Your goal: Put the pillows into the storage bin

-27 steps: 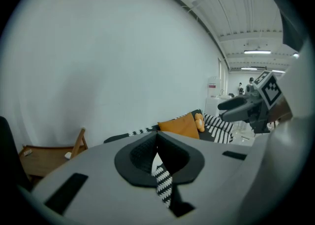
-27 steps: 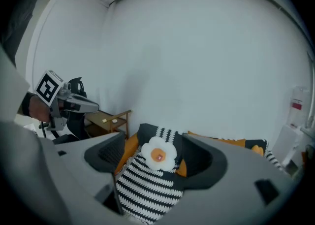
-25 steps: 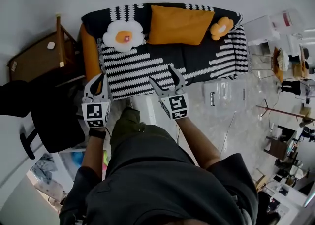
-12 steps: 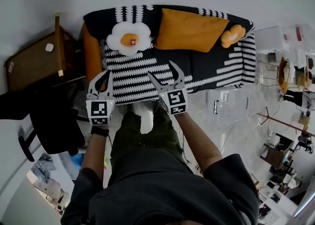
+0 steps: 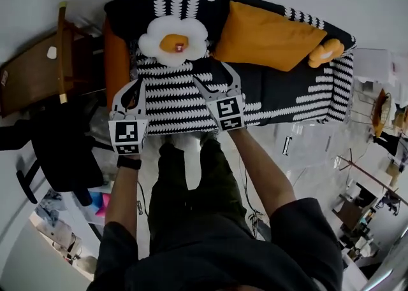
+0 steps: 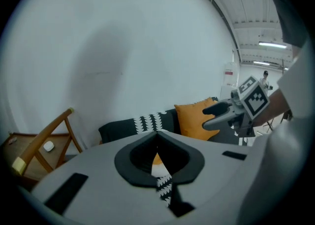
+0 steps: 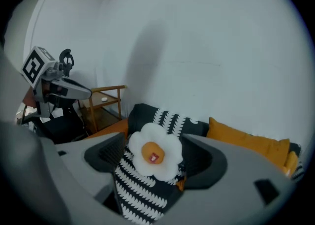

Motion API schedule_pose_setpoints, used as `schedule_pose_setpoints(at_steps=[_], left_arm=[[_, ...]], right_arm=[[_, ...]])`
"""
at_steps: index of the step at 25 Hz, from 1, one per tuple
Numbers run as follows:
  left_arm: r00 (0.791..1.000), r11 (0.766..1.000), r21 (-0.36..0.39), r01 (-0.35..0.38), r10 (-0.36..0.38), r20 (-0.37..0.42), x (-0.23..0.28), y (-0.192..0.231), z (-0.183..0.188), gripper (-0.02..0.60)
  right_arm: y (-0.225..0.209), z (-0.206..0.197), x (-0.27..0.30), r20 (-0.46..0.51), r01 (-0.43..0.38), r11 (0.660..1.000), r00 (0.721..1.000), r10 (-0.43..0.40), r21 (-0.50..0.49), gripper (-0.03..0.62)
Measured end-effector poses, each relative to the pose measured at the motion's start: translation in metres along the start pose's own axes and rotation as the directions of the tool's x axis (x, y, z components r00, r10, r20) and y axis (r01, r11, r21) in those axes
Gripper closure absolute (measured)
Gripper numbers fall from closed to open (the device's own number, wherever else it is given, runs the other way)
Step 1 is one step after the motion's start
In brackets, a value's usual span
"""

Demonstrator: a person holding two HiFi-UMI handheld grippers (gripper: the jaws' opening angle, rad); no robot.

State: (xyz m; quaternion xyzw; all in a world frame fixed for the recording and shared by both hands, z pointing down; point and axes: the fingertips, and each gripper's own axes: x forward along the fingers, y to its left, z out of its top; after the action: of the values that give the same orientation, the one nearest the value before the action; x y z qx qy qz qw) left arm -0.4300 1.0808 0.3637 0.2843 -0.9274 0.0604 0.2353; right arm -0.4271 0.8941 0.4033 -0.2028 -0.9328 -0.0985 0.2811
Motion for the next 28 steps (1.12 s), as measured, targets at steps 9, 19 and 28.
schedule_pose_setpoints(at_steps=[9, 19, 28], left_arm=[[0.998, 1.0, -0.014, 0.006, -0.007, -0.068, 0.093, 0.011, -0.057, 0.578], [0.993, 0.999, -0.038, 0.021, -0.026, -0.114, 0.16, 0.022, -0.122, 0.578], [0.985, 0.998, -0.064, 0.026, -0.036, -0.166, 0.177, 0.017, -0.175, 0.578]], right_arm=[[-0.046, -0.047, 0.129, -0.068, -0.02, 0.998, 0.998, 0.016, -0.054, 0.23], [-0.084, -0.103, 0.25, -0.16, -0.025, 0.985, 0.987, -0.003, -0.172, 0.23], [-0.094, -0.127, 0.31, -0.199, -0.04, 0.969, 0.98, -0.01, -0.242, 0.256]])
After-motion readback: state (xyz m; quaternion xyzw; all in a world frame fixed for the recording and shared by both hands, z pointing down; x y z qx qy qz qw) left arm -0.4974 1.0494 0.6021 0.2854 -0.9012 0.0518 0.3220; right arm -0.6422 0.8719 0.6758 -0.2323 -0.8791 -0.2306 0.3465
